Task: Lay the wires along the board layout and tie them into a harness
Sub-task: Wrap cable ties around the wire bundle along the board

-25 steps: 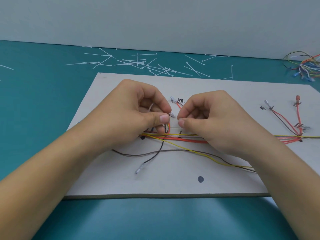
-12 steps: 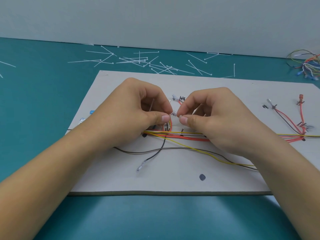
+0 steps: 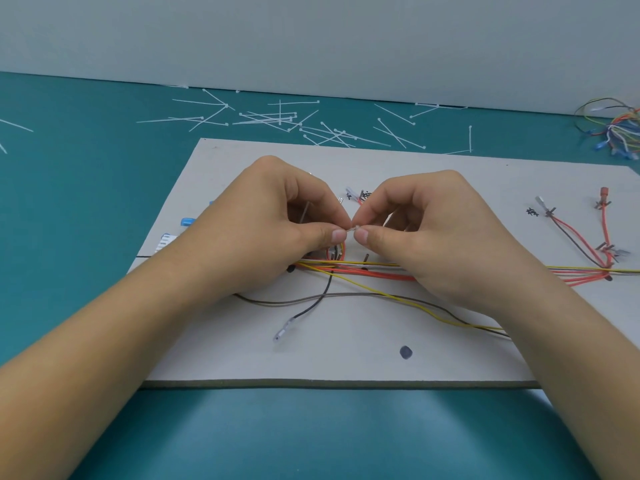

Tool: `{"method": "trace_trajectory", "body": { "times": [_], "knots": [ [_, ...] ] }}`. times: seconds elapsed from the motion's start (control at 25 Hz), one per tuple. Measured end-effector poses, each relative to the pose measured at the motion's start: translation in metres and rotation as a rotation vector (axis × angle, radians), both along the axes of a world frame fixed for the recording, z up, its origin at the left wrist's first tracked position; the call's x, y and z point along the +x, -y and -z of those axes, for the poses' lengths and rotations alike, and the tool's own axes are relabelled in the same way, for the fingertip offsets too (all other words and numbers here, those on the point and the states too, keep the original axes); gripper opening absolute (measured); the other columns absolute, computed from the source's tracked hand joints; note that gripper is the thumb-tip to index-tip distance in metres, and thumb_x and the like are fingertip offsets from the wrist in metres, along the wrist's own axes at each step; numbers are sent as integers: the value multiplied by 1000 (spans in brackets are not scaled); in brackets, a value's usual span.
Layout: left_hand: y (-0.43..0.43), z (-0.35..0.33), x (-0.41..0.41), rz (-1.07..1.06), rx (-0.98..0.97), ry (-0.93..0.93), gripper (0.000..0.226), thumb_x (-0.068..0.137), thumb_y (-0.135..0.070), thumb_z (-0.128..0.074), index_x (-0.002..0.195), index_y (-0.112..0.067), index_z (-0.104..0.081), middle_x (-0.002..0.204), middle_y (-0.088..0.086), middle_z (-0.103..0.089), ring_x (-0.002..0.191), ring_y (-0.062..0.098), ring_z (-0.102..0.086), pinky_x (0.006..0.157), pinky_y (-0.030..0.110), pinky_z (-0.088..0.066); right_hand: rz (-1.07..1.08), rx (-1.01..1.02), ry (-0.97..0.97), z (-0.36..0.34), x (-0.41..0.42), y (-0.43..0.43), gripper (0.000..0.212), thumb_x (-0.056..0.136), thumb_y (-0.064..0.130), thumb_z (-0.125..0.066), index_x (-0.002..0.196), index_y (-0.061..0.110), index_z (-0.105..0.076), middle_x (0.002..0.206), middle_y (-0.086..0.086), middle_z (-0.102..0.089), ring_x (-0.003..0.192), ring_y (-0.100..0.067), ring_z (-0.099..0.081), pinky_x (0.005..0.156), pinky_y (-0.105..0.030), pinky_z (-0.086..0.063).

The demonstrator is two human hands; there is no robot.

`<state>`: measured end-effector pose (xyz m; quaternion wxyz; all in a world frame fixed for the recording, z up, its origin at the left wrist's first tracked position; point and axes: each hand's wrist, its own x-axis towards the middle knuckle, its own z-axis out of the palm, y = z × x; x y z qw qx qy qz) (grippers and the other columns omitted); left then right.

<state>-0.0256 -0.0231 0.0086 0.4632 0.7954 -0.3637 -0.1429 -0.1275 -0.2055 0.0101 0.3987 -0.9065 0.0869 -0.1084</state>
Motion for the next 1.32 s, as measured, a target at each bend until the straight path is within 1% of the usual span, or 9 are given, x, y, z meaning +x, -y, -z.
{"method": "trace_trajectory", "body": {
  "times": [0.08,0.16,0.24,0.32,0.48,0.6,0.84,1.04,1.32],
  "knots": [
    [0,0,-1,0,-3,6,13,86,-12,-81,82,-24,-82,67,-2,-76,64,22,-73,61,39,-59,0,-3,-2,0,0,0,11,86,23,-79,78,27,-75,60,20,-64,50,-3,-52,49,-13,-37],
    [1,0,-2,2,-12,11,13,85,-10,-82,80,-22,-81,67,-3,-76,59,13,-71,55,27,-56,-6,-6,-9,0,0,0,11,86,23,-79,78,26,-75,59,18,-64,49,-3,-52,49,-14,-38],
    [1,0,-4,9,-30,2,14,83,-7,-83,80,-20,-80,69,-3,-76,61,12,-71,55,20,-53,-33,-35,-23,-1,-1,-2,12,86,21,-79,76,25,-73,60,16,-64,48,-3,-53,48,-13,-37],
    [2,0,-6,14,-41,20,15,81,-6,-84,79,-19,-78,71,-3,-76,66,14,-73,58,23,-56,-54,-64,-26,-2,-2,-3,13,86,21,-78,75,26,-72,61,17,-64,48,-3,-52,47,-13,-37],
    [3,-1,-8,-5,-60,63,17,80,-6,-85,78,-21,-76,72,-3,-75,69,17,-72,70,38,-58,-62,-50,5,-2,-1,-3,12,84,20,-80,75,25,-74,64,16,-66,49,-3,-53,50,-14,-39],
    [3,0,-7,-30,-55,75,14,81,-11,-85,78,-22,-78,71,-5,-75,69,17,-71,70,40,-56,-28,7,16,-1,1,-1,13,82,22,-84,73,24,-75,61,10,-67,51,-2,-53,52,-17,-42],
    [4,0,-8,-24,-34,69,14,82,-13,-83,76,-26,-80,68,-2,-74,66,22,-67,69,43,-52,-32,34,-37,-5,-2,-5,14,84,13,-78,73,20,-75,61,3,-67,46,1,-48,47,-10,-38],
    [4,0,-9,-44,-22,111,10,82,-19,-84,76,-26,-80,65,-9,-72,60,11,-64,64,33,-52,-3,68,-30,-5,0,-8,17,82,7,-73,69,18,-72,57,4,-65,48,-1,-50,48,-14,-40],
    [3,3,-11,3,20,208,7,85,-26,-76,78,-29,-75,76,-16,-71,74,9,-67,64,24,-50,21,106,-46,-4,2,-10,15,81,5,-68,69,15,-71,53,8,-59,47,-2,-47,47,-17,-39]
  ]
}}
